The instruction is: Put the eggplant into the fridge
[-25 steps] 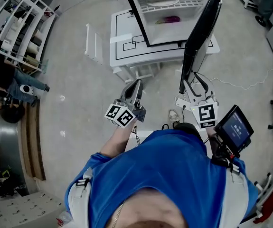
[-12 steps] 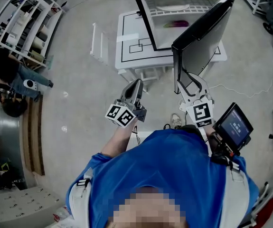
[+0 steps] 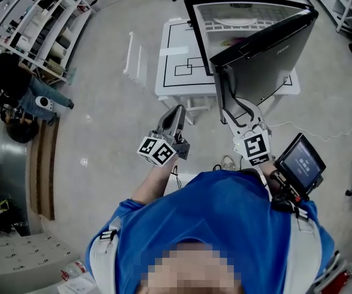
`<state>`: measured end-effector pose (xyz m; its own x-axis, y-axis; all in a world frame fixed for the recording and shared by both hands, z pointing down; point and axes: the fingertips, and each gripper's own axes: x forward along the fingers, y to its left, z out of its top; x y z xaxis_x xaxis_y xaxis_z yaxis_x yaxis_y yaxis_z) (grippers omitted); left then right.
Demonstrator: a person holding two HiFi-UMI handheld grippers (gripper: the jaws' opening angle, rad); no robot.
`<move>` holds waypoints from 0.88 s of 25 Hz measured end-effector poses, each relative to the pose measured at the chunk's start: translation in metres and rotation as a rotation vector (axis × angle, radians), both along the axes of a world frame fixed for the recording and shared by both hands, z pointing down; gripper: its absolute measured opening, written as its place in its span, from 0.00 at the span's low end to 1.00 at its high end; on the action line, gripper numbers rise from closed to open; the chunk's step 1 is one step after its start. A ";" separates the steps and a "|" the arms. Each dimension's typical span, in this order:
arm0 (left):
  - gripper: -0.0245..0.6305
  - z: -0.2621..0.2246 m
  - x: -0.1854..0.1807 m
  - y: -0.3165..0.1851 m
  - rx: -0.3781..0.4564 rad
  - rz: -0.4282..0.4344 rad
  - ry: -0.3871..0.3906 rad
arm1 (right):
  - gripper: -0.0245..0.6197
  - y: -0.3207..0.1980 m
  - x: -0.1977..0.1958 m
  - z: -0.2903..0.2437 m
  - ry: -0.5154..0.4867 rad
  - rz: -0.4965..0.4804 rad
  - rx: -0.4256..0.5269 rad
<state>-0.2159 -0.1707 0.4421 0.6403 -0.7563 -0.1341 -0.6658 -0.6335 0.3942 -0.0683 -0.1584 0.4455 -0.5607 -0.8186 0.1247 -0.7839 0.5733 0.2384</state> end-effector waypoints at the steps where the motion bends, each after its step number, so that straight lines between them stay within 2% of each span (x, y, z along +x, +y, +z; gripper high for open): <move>1: 0.05 -0.001 -0.001 -0.003 0.000 -0.005 -0.001 | 0.31 -0.004 -0.002 0.000 0.002 -0.010 -0.001; 7: 0.05 -0.006 -0.003 -0.015 0.007 -0.030 -0.007 | 0.31 -0.022 -0.009 -0.004 0.002 -0.054 0.002; 22: 0.05 -0.013 -0.008 -0.046 0.029 -0.069 -0.019 | 0.31 -0.075 -0.020 -0.013 -0.026 -0.087 0.033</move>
